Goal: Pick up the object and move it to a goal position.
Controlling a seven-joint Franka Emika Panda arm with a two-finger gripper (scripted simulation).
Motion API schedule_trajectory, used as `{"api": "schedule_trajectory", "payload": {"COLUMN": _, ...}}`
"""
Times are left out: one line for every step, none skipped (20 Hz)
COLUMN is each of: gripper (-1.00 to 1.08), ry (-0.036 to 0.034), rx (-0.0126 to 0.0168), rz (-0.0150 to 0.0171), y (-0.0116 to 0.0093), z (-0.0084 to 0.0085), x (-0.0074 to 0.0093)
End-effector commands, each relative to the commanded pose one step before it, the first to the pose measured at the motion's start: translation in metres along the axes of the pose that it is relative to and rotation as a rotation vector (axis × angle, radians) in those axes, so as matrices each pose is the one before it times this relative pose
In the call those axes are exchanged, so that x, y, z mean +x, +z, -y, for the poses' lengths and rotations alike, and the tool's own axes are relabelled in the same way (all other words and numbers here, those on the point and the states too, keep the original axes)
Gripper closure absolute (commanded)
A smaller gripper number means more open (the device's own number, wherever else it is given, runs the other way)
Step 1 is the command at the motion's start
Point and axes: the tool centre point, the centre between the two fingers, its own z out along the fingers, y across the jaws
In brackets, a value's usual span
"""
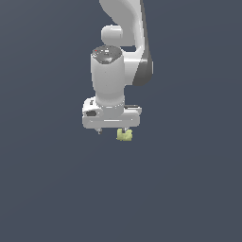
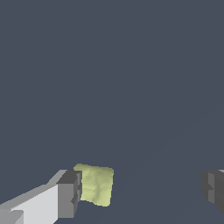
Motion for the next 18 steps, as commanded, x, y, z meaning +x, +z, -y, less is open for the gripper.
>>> {"api": "schedule_trajectory", "payload": {"gripper": -0.92, "ry": -0.03135, "rx": -0.00049, "rz": 0.00261, "y": 0.00286, "z": 0.00103, "x": -0.00183}}
{"api": "schedule_trajectory", "payload": {"gripper": -0.92, "ry": -0.01571, "rx": -0.00021, "rz": 0.00120, "y": 0.00137, "z": 0.00052, "x": -0.00088}}
{"api": "schedule_trajectory", "payload": {"gripper": -0.92, "ry": -0.01702, "rx": -0.00019, "rz": 0.00129, "y": 0.00148, "z": 0.00056, "x": -0.00095}}
{"api": "schedule_trajectory", "payload": {"gripper": -0.92, "ry": -0.01837, "rx": -0.00017, "rz": 0.00138, "y": 0.00159, "z": 0.00064, "x": -0.00101}}
{"api": "schedule_trajectory", "payload": {"gripper": -0.92, "ry": -0.01990, "rx": -0.00015, "rz": 0.00149, "y": 0.00172, "z": 0.00072, "x": -0.00108}}
{"api": "schedule_trajectory", "payload": {"gripper": -0.92, "ry": -0.02136, "rx": -0.00012, "rz": 0.00159, "y": 0.00184, "z": 0.00081, "x": -0.00115}}
{"api": "schedule_trajectory", "payload": {"gripper": -0.92, "ry": -0.02273, "rx": -0.00007, "rz": 0.00168, "y": 0.00194, "z": 0.00090, "x": -0.00120}}
{"api": "schedule_trajectory", "payload": {"gripper": -0.92, "ry": -0.02415, "rx": -0.00001, "rz": 0.00177, "y": 0.00205, "z": 0.00098, "x": -0.00126}}
{"api": "schedule_trajectory", "payload": {"gripper": -0.92, "ry": -0.02566, "rx": 0.00005, "rz": 0.00185, "y": 0.00217, "z": 0.00110, "x": -0.00132}}
{"api": "schedule_trajectory", "payload": {"gripper": -0.92, "ry": -0.02719, "rx": 0.00013, "rz": 0.00194, "y": 0.00229, "z": 0.00121, "x": -0.00137}}
{"api": "schedule_trajectory", "payload": {"gripper": -0.92, "ry": -0.02871, "rx": 0.00021, "rz": 0.00201, "y": 0.00240, "z": 0.00133, "x": -0.00141}}
{"api": "schedule_trajectory", "payload": {"gripper": -0.92, "ry": -0.02977, "rx": 0.00030, "rz": 0.00205, "y": 0.00247, "z": 0.00143, "x": -0.00142}}
{"api": "schedule_trajectory", "payload": {"gripper": -0.92, "ry": -0.02985, "rx": 0.00039, "rz": 0.00201, "y": 0.00246, "z": 0.00150, "x": -0.00138}}
{"api": "schedule_trajectory", "payload": {"gripper": -0.92, "ry": -0.02987, "rx": 0.00047, "rz": 0.00197, "y": 0.00244, "z": 0.00155, "x": -0.00134}}
{"api": "schedule_trajectory", "payload": {"gripper": -0.92, "ry": -0.02991, "rx": 0.00055, "rz": 0.00192, "y": 0.00243, "z": 0.00161, "x": -0.00129}}
{"api": "schedule_trajectory", "payload": {"gripper": -0.92, "ry": -0.02993, "rx": 0.00063, "rz": 0.00187, "y": 0.00241, "z": 0.00166, "x": -0.00125}}
{"api": "schedule_trajectory", "payload": {"gripper": -0.92, "ry": -0.02996, "rx": 0.00071, "rz": 0.00182, "y": 0.00240, "z": 0.00172, "x": -0.00120}}
{"api": "schedule_trajectory", "payload": {"gripper": -0.92, "ry": -0.03000, "rx": 0.00078, "rz": 0.00177, "y": 0.00238, "z": 0.00177, "x": -0.00114}}
